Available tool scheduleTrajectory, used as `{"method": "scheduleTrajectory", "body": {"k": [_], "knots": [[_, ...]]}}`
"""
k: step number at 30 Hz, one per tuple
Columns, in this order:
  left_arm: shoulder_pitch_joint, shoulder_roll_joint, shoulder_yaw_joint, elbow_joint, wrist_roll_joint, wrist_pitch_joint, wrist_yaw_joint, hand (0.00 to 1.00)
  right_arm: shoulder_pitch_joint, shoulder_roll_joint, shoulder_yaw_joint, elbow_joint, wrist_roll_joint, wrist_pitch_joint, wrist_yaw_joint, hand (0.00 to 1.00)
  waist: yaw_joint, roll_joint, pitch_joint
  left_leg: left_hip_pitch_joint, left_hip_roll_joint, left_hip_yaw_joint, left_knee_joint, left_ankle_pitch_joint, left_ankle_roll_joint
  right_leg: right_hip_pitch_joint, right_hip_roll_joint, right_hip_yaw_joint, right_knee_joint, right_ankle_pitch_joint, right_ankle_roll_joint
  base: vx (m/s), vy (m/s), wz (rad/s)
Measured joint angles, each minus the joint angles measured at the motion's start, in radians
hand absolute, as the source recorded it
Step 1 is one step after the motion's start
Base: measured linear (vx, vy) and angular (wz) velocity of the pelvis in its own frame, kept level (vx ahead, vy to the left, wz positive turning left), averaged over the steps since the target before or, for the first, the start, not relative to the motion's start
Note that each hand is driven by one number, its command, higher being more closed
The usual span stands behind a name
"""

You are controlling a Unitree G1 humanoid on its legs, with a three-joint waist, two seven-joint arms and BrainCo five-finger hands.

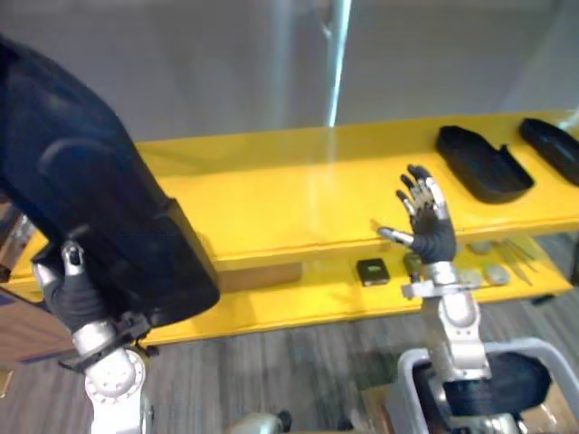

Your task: Walk over and take plastic housings, then place them on the shelf

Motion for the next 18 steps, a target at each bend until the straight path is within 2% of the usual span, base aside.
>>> {"method": "scheduleTrajectory", "body": {"k": [1, 2, 4, 6, 7, 11, 14, 18], "knots": [[-0.010, -0.003, -0.012, 0.000, 0.002, -0.004, -0.016, 1.00, 0.015, 0.004, -0.022, -0.001, 0.001, 0.000, -0.019, 0.00, -0.012, 0.005, -0.003, 0.005, 0.025, 0.090, -0.011, 0.010, -0.014, 0.020, -0.006, -0.046, 0.000, -0.001, -0.001, 0.13, -0.062, 1.07], [-0.017, -0.002, -0.021, 0.000, 0.005, -0.007, -0.025, 1.00, 0.026, 0.007, -0.035, -0.002, 0.001, 0.000, -0.027, 0.00, -0.016, 0.010, -0.008, 0.008, 0.027, 0.109, -0.023, 0.017, -0.020, 0.027, -0.011, -0.067, 0.000, -0.001, -0.001, 0.11, 0.015, 0.98], [-0.047, -0.001, -0.038, -0.007, 0.009, -0.018, -0.055, 1.00, 0.051, 0.030, -0.071, -0.008, -0.002, -0.001, -0.073, 0.00, -0.013, 0.001, -0.011, 0.043, -0.003, 0.099, -0.085, 0.062, -0.014, 0.044, -0.036, -0.098, 0.005, -0.004, 0.000, 0.12, 0.084, 0.62], [-0.061, 0.004, -0.040, -0.009, 0.010, -0.018, -0.071, 1.00, 0.051, 0.053, -0.093, -0.013, -0.008, -0.004, -0.100, 0.00, -0.016, -0.011, -0.010, 0.055, -0.019, 0.082, -0.106, 0.078, -0.012, 0.052, -0.047, -0.110, 0.009, -0.004, 0.000, 0.07, 0.076, 0.34], [-0.064, 0.012, -0.041, -0.009, 0.010, -0.017, -0.079, 1.00, 0.051, 0.077, -0.105, -0.015, -0.009, -0.011, -0.131, 0.00, -0.015, -0.023, -0.010, 0.069, -0.024, 0.083, -0.119, 0.080, -0.012, 0.058, -0.052, -0.108, 0.016, -0.006, -0.002, 0.04, 0.068, 0.16], [-0.062, 0.021, -0.043, -0.010, 0.008, -0.016, -0.123, 1.00, 0.104, 0.141, -0.109, -0.070, -0.010, -0.030, -0.209, 0.00, -0.020, -0.038, -0.017, 0.107, -0.029, 0.094, -0.163, 0.091, -0.011, 0.059, -0.061, -0.101, 0.042, -0.013, -0.014, 0.01, 0.033, -0.07], [-0.060, 0.021, -0.059, -0.013, 0.005, -0.016, -0.148, 1.00, 0.156, 0.187, -0.109, -0.100, -0.010, -0.031, -0.235, 0.00, -0.040, -0.043, -0.017, 0.145, -0.030, 0.142, -0.208, 0.103, -0.010, 0.054, -0.063, -0.067, 0.045, -0.016, -0.018, -0.03, 0.021, -0.36], [-0.061, 0.022, -0.079, -0.013, -0.003, -0.016, -0.167, 1.00, 0.205, 0.212, -0.110, -0.100, -0.012, -0.031, -0.233, 0.00, -0.066, -0.050, -0.016, 0.160, -0.031, 0.207, -0.237, 0.103, -0.010, 0.042, -0.062, -0.022, 0.018, -0.016, -0.018, -0.07, 0.022, -0.58]]}}
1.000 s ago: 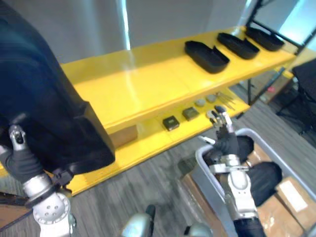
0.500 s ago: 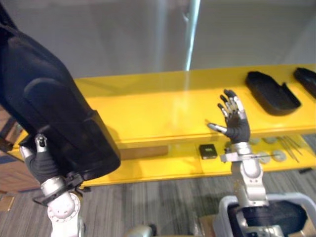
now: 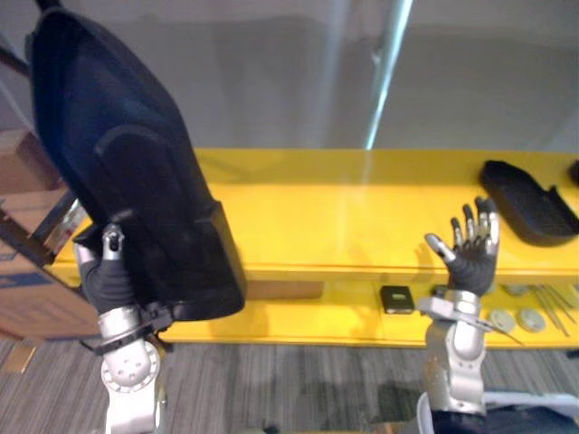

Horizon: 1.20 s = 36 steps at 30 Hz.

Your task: Walk over and take plastic housings, then place them on the shelf

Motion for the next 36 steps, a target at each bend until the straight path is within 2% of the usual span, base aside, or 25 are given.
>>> {"method": "scheduleTrajectory", "body": {"k": [3, 6, 9, 12, 14, 15, 16, 18, 21, 25, 27, 30, 31, 32, 36], "knots": [[-0.012, 0.000, -0.038, 0.000, -0.001, 0.006, -0.003, 1.00, 0.032, 0.006, -0.031, -0.028, -0.036, 0.000, 0.001, 0.00, -0.028, -0.004, 0.003, 0.006, -0.002, 0.043, -0.028, 0.005, -0.003, -0.010, 0.001, 0.008, -0.034, 0.005, 0.007, -0.06, -0.008, -0.39], [-0.041, 0.000, -0.099, 0.004, -0.028, 0.052, -0.018, 1.00, 0.074, 0.005, -0.053, -0.065, -0.036, 0.003, 0.006, 0.00, -0.045, -0.002, 0.004, 0.033, 0.004, 0.072, -0.047, 0.011, -0.006, -0.006, 0.012, 0.037, -0.036, 0.007, 0.011, -0.01, -0.015, -0.28], [-0.114, 0.008, -0.127, 0.070, -0.033, 0.104, -0.018, 1.00, 0.096, -0.001, -0.057, -0.084, -0.034, 0.022, 0.030, 0.00, -0.075, -0.003, 0.003, 0.036, 0.012, 0.095, -0.059, 0.019, -0.015, -0.020, 0.024, 0.056, -0.041, 0.009, 0.014, 0.02, -0.032, -0.18], [-0.239, 0.073, -0.141, 0.243, -0.031, 0.178, 0.000, 1.00, 0.130, -0.006, -0.056, -0.086, 0.006, 0.063, 0.083, 0.00, -0.092, 0.004, 0.007, 0.045, 0.024, 0.121, -0.058, 0.024, -0.020, -0.023, 0.036, 0.082, -0.048, 0.012, 0.018, 0.04, -0.038, -0.25], [-0.326, 0.126, -0.140, 0.390, -0.031, 0.228, 0.048, 1.00, 0.156, -0.011, -0.053, -0.085, 0.014, 0.093, 0.132, 0.00, -0.119, 0.012, 0.011, 0.053, 0.031, 0.145, -0.058, 0.024, -0.020, -0.028, 0.045, 0.107, -0.048, 0.012, 0.017, 0.03, -0.040, -0.35], [-0.353, 0.139, -0.138, 0.430, -0.031, 0.238, 0.061, 1.00, 0.164, -0.014, -0.052, -0.084, 0.017, 0.099, 0.141, 0.00, -0.127, 0.014, 0.012, 0.052, 0.033, 0.152, -0.058, 0.023, -0.020, -0.034, 0.047, 0.114, -0.048, 0.013, 0.017, 0.02, -0.035, -0.26], [-0.418, 0.173, -0.134, 0.527, -0.039, 0.261, 0.082, 1.00, 0.180, -0.024, -0.046, -0.081, 0.049, 0.117, 0.168, 0.00, -0.144, 0.022, 0.018, 0.050, 0.037, 0.161, -0.058, 0.023, -0.020, -0.042, 0.053, 0.128, -0.048, 0.015, 0.014, 0.01, -0.030, -0.33], [-0.546, 0.251, -0.133, 0.735, -0.042, 0.276, 0.114, 1.00, 0.216, -0.047, -0.018, -0.060, 0.063, 0.139, 0.202, 0.00, -0.168, 0.031, 0.023, 0.051, 0.044, 0.204, -0.059, 0.023, -0.021, -0.061, 0.061, 0.166, -0.048, 0.021, 0.010, 0.00, -0.029, -0.54], [-0.716, 0.352, -0.134, 0.964, -0.092, 0.318, 0.121, 1.00, 0.267, -0.072, 0.021, -0.029, 0.046, 0.159, 0.227, 0.00, -0.204, 0.044, 0.032, 0.051, 0.048, 0.236, -0.059, 0.024, -0.022, -0.080, 0.068, 0.201, -0.047, 0.024, 0.009, 0.01, -0.024, -0.40], [-0.908, 0.466, -0.147, 1.136, -0.155, 0.427, 0.140, 1.00, 0.306, -0.099, 0.041, 0.065, 0.044, 0.177, 0.236, 0.00, -0.256, 0.065, 0.044, 0.047, 0.049, 0.266, -0.058, 0.024, -0.022, -0.105, 0.073, 0.244, -0.042, 0.025, 0.010, 0.02, -0.021, -0.28], [-0.968, 0.489, -0.147, 1.172, -0.157, 0.476, 0.144, 1.00, 0.321, -0.109, 0.050, 0.083, 0.044, 0.178, 0.236, 0.00, -0.274, 0.077, 0.051, 0.031, 0.049, 0.274, -0.056, 0.024, -0.022, -0.125, 0.074, 0.250, -0.036, 0.024, 0.010, 0.01, -0.030, -0.11], [-1.038, 0.517, -0.148, 1.222, -0.193, 0.567, 0.148, 1.00, 0.321, -0.113, 0.068, 0.089, 0.044, 0.181, 0.235, 0.00, -0.285, 0.087, 0.089, 0.015, 0.055, 0.297, -0.055, 0.024, -0.022, -0.156, 0.083, 0.273, -0.027, 0.029, 0.004, -0.01, -0.029, -0.17], [-1.054, 0.519, -0.149, 1.241, -0.197, 0.601, 0.148, 1.00, 0.314, -0.118, 0.080, 0.089, 0.044, 0.181, 0.234, 0.00, -0.298, 0.086, 0.106, 0.007, 0.058, 0.298, -0.055, 0.024, -0.022, -0.164, 0.086, 0.273, -0.026, 0.031, 0.002, -0.02, -0.037, -0.06], [-1.058, 0.519, -0.149, 1.251, -0.202, 0.616, 0.148, 1.00, 0.310, -0.121, 0.088, 0.089, 0.045, 0.180, 0.235, 0.00, -0.303, 0.085, 0.116, 0.006, 0.059, 0.298, -0.054, 0.024, -0.022, -0.166, 0.087, 0.274, -0.026, 0.031, 0.001, -0.02, -0.039, -0.05], [-1.087, 0.519, -0.178, 1.312, -0.239, 0.706, 0.149, 1.00, 0.304, -0.124, 0.128, 0.082, 0.062, 0.180, 0.215, 0.00, -0.310, 0.067, 0.169, -0.033, 0.069, 0.317, -0.030, 0.024, -0.022, -0.208, 0.094, 0.298, -0.020, 0.042, -0.008, -0.02, -0.039, -0.13]]}}
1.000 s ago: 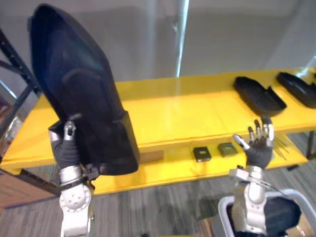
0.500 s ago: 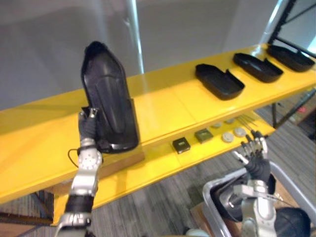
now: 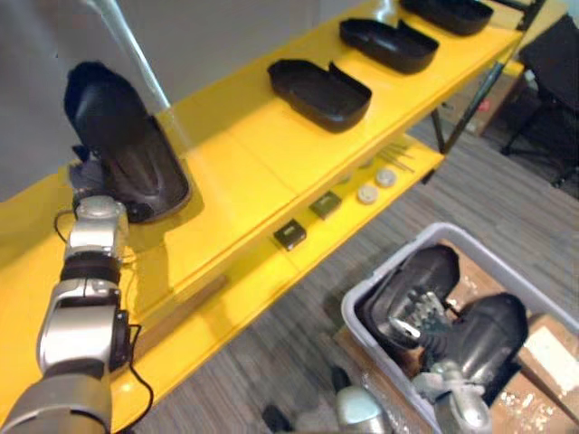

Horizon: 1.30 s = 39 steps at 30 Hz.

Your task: Walk over and take plastic housings, then place them on the shelf

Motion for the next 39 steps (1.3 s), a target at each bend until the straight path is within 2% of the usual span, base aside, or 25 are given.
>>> {"method": "scheduleTrajectory", "body": {"k": [1, 3, 5, 9, 10, 16, 26, 33, 39], "knots": [[-0.013, 0.000, -0.016, 0.010, -0.029, 0.028, 0.002, 1.00, -0.004, -0.002, 0.007, -0.004, 0.014, 0.000, -0.003, 0.00, -0.006, -0.003, 0.022, -0.020, 0.002, -0.001, 0.010, 0.000, 0.000, -0.017, -0.001, 0.000, 0.006, 0.002, -0.003, -0.04, -0.043, 0.03], [-0.043, 0.003, -0.018, 0.009, -0.031, 0.040, 0.032, 1.00, -0.011, -0.005, 0.019, -0.008, 0.021, 0.000, -0.012, 0.00, -0.008, -0.003, 0.051, -0.025, 0.004, -0.001, 0.011, 0.000, 0.000, -0.024, 0.000, 0.000, 0.011, 0.002, -0.003, -0.02, -0.023, 0.02], [-0.087, 0.038, -0.034, 0.010, -0.036, 0.064, 0.045, 1.00, -0.027, -0.008, 0.053, -0.023, 0.022, 0.001, -0.021, 0.00, -0.017, -0.005, 0.083, -0.040, 0.006, -0.003, 0.033, 0.000, 0.000, -0.033, -0.003, 0.001, 0.020, 0.002, -0.003, -0.04, -0.022, 0.05], [-0.100, 0.040, -0.057, 0.009, -0.036, 0.082, 0.065, 1.00, -0.037, -0.013, 0.083, -0.040, 0.026, 0.001, -0.040, 0.00, -0.017, -0.004, 0.088, -0.058, 0.008, -0.004, 0.045, 0.000, 0.000, -0.047, -0.005, 0.001, 0.025, 0.002, -0.003, -0.01, -0.010, 0.02], [-0.103, 0.040, -0.057, 0.009, -0.037, 0.094, 0.065, 0.00, -0.037, -0.013, 0.083, -0.040, 0.039, 0.001, -0.042, 0.00, -0.018, -0.003, 0.089, -0.057, 0.009, -0.004, 0.047, 0.000, 0.000, -0.047, -0.005, 0.001, 0.028, 0.002, -0.003, 0.00, 0.000, 0.00], [-0.122, 0.040, -0.058, 0.007, -0.100, 0.108, 0.066, 0.00, -0.037, -0.015, 0.116, -0.040, 0.060, 0.001, -0.062, 0.00, -0.018, -0.003, 0.121, -0.062, 0.011, -0.015, 0.074, -0.006, -0.001, -0.041, -0.011, -0.001, 0.040, 0.002, -0.003, -0.03, 0.000, 0.04], [-0.118, 0.037, -0.058, 0.001, -0.153, 0.101, 0.066, 0.00, -0.028, -0.014, 0.130, -0.037, 0.060, 0.001, -0.061, 0.00, -0.020, 0.000, 0.123, -0.060, 0.014, -0.027, 0.078, -0.010, 0.000, -0.040, -0.010, -0.008, 0.054, 0.007, 0.004, -0.04, -0.008, 0.02], [-0.098, 0.036, -0.059, -0.005, -0.225, 0.100, 0.000, 0.00, -0.021, -0.008, 0.125, -0.036, 0.060, 0.000, -0.056, 0.00, -0.025, 0.002, 0.121, -0.036, 0.015, -0.056, 0.076, -0.010, 0.000, 0.013, -0.011, -0.036, 0.020, 0.019, 0.008, -0.01, -0.011, 0.09], [-0.007, 0.029, -0.059, -0.019, -0.269, 0.101, -0.064, 0.00, 0.013, 0.001, 0.125, -0.036, 0.059, 0.000, -0.040, 0.00, -0.019, 0.012, 0.069, -0.002, 0.013, -0.063, 0.063, -0.010, 0.000, 0.066, -0.011, -0.053, -0.018, 0.023, 0.008, 0.03, -0.009, 0.05]]}}
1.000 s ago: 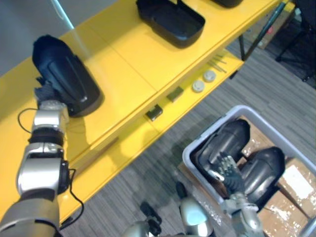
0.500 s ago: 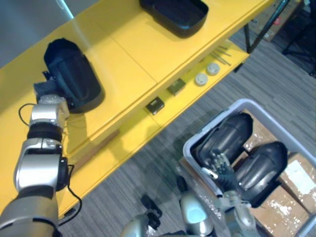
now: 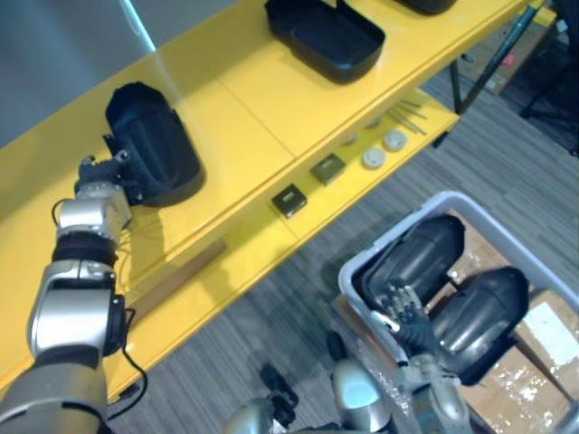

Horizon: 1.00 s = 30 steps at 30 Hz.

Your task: Walk over and take plastic housings, then place them on the shelf

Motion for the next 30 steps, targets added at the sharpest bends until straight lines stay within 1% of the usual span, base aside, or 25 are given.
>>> {"method": "scheduleTrajectory", "body": {"k": [1, 3, 5, 7, 8, 11, 13, 16, 18, 19, 20, 21, 23, 24, 27, 29, 30], "knots": [[0.030, -0.002, 0.000, 0.000, -0.002, 0.002, -0.020, 0.00, 0.002, 0.001, 0.000, 0.000, 0.000, 0.000, 0.000, 0.00, 0.000, 0.006, -0.031, -0.001, 0.000, 0.000, -0.004, 0.000, 0.000, 0.001, 0.001, -0.001, -0.008, 0.000, 0.000, 0.04, -0.012, 0.03], [0.057, -0.003, -0.001, 0.001, -0.004, 0.008, -0.039, 0.00, 0.002, 0.001, 0.000, 0.000, 0.000, -0.001, 0.000, 0.00, 0.002, 0.009, -0.059, 0.004, 0.000, -0.003, -0.007, 0.000, 0.000, 0.010, 0.001, -0.005, -0.016, 0.000, 0.000, 0.04, -0.018, 0.04], [0.066, -0.003, -0.001, 0.001, -0.021, 0.009, -0.055, 0.00, 0.004, 0.000, -0.001, 0.000, 0.000, -0.001, -0.001, 0.00, 0.011, 0.009, -0.069, 0.019, 0.000, -0.005, -0.013, 0.000, 0.000, 0.029, 0.002, -0.007, -0.023, 0.000, 0.000, 0.01, -0.013, 0.04], [0.067, -0.003, -0.002, 0.001, -0.018, 0.008, -0.069, 0.00, 0.007, 0.000, 0.000, 0.001, 0.000, -0.001, -0.001, 0.00, 0.027, 0.013, -0.093, 0.024, -0.001, -0.010, -0.019, 0.001, -0.002, 0.035, 0.003, -0.011, -0.030, 0.003, -0.003, -0.02, -0.010, 0.05], [0.067, -0.003, -0.002, 0.001, -0.015, 0.007, -0.070, 0.00, 0.007, 0.000, 0.000, 0.002, 0.000, -0.001, -0.001, 0.00, 0.028, 0.014, -0.099, 0.025, -0.001, -0.012, -0.022, 0.002, -0.003, 0.037, 0.003, -0.013, -0.031, 0.003, -0.003, -0.01, -0.009, 0.10], [0.067, -0.002, -0.002, 0.000, 0.038, 0.003, -0.069, 0.00, 0.009, 0.000, 0.005, 0.018, 0.000, -0.010, -0.002, 0.00, 0.033, 0.014, -0.125, 0.033, -0.002, -0.022, -0.023, 0.003, -0.004, 0.054, 0.002, -0.029, -0.036, 0.003, -0.003, -0.02, -0.006, 0.12], [0.067, -0.002, -0.002, -0.009, 0.090, -0.003, -0.069, 0.00, 0.010, 0.000, 0.006, 0.047, 0.000, -0.027, -0.004, 0.00, 0.044, 0.018, -0.151, 0.034, -0.003, -0.022, -0.026, 0.004, -0.005, 0.054, 0.002, -0.030, -0.037, 0.004, -0.004, 0.00, 0.000, 0.00], [0.059, -0.002, -0.002, -0.034, 0.100, -0.011, -0.055, 0.00, 0.020, -0.001, 0.010, 0.052, 0.000, -0.034, -0.017, 0.00, 0.053, 0.022, -0.174, 0.035, -0.004, -0.024, -0.033, 0.008, -0.009, 0.055, 0.002, -0.032, -0.040, 0.007, -0.005, -0.01, -0.003, 0.02], [0.040, 0.002, -0.016, -0.038, 0.101, -0.050, -0.047, 0.00, 0.016, -0.001, 0.024, 0.075, 0.000, -0.053, -0.024, 0.00, 0.056, 0.021, -0.191, 0.042, -0.007, -0.026, -0.053, 0.021, -0.010, 0.056, 0.003, -0.036, -0.041, 0.009, -0.006, -0.03, -0.010, 0.04], [0.032, 0.003, -0.025, -0.038, 0.102, -0.056, -0.045, 0.00, 0.016, -0.001, 0.025, 0.077, 0.000, -0.055, -0.025, 0.00, 0.058, 0.021, -0.192, 0.049, -0.009, -0.026, -0.062, 0.025, -0.009, 0.059, 0.003, -0.035, -0.041, 0.009, -0.007, -0.03, -0.007, 0.01], [0.019, 0.002, -0.034, -0.038, 0.102, -0.080, -0.029, 0.00, 0.016, -0.002, 0.029, 0.080, -0.005, -0.067, -0.027, 0.00, 0.059, 0.021, -0.192, 0.057, -0.011, -0.027, -0.071, 0.029, -0.009, 0.067, 0.003, -0.037, -0.043, 0.010, -0.006, -0.04, -0.004, 0.01], [0.006, 0.003, -0.035, -0.038, 0.102, -0.093, -0.018, 0.00, 0.016, -0.002, 0.034, 0.079, -0.011, -0.074, -0.029, 0.00, 0.059, 0.021, -0.193, 0.063, -0.012, -0.028, -0.076, 0.031, -0.010, 0.070, 0.003, -0.039, -0.044, 0.010, -0.006, -0.04, -0.001, 0.00], [-0.023, 0.004, -0.035, -0.040, 0.102, -0.154, -0.001, 0.00, 0.015, -0.009, 0.043, 0.080, -0.040, -0.103, -0.042, 0.00, 0.065, 0.022, -0.201, 0.068, -0.016, -0.028, -0.097, 0.039, -0.013, 0.073, 0.003, -0.042, -0.046, 0.011, -0.006, -0.05, 0.001, 0.01], [-0.028, 0.006, -0.035, -0.046, 0.102, -0.170, 0.009, 0.00, 0.015, -0.011, 0.045, 0.079, -0.044, -0.110, -0.042, 0.00, 0.065, 0.021, -0.204, 0.069, -0.017, -0.028, -0.104, 0.042, -0.014, 0.073, 0.003, -0.045, -0.048, 0.012, -0.005, -0.03, 0.004, 0.06], [-0.027, 0.031, -0.036, -0.097, 0.097, -0.275, 0.033, 0.00, -0.006, -0.014, 0.044, 0.078, -0.051, -0.144, -0.051, 0.00, 0.071, 0.011, -0.216, 0.066, -0.018, -0.046, -0.115, 0.048, -0.014, 0.073, 0.003, -0.058, -0.050, 0.013, -0.005, 0.00, 0.001, 0.09], [-0.001, 0.037, -0.026, -0.148, 0.095, -0.335, 0.049, 0.00, -0.030, -0.023, 0.043, 0.074, -0.052, -0.161, -0.068, 0.00, 0.085, 0.008, -0.219, 0.064, -0.018, -0.049, -0.115, 0.049, -0.014, 0.074, 0.003, -0.062, -0.051, 0.013, -0.005, 0.02, 0.001, 0.09], [0.063, 0.035, 0.007, -0.233, 0.094, -0.405, 0.069, 0.00, -0.060, -0.031, 0.042, 0.074, -0.051, -0.171, -0.071, 0.00, 0.094, 0.006, -0.220, 0.065, -0.018, -0.054, -0.115, 0.050, -0.013, 0.080, 0.003, -0.066, -0.055, 0.013, -0.004, 0.03, 0.001, 0.14]]}}
